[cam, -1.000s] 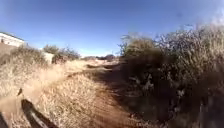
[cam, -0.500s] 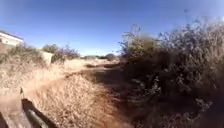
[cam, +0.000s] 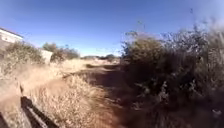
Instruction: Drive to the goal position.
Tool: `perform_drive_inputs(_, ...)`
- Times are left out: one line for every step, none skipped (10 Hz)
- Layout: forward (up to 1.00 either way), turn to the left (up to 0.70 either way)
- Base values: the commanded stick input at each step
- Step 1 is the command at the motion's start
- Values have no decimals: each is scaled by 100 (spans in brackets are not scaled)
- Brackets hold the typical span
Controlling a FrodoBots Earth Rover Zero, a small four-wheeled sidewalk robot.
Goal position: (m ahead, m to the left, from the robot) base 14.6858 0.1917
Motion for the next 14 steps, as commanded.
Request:
perform_drive_inputs(50,0)
perform_drive_inputs(50,0)
perform_drive_inputs(50,0)
perform_drive_inputs(50,0)
perform_drive_inputs(50,0)
perform_drive_inputs(50,0)
perform_drive_inputs(50,0)
perform_drive_inputs(50,0)
perform_drive_inputs(50,0)
perform_drive_inputs(50,0)
perform_drive_inputs(50,0)
perform_drive_inputs(50,0)
perform_drive_inputs(50,0)
perform_drive_inputs(50,0)
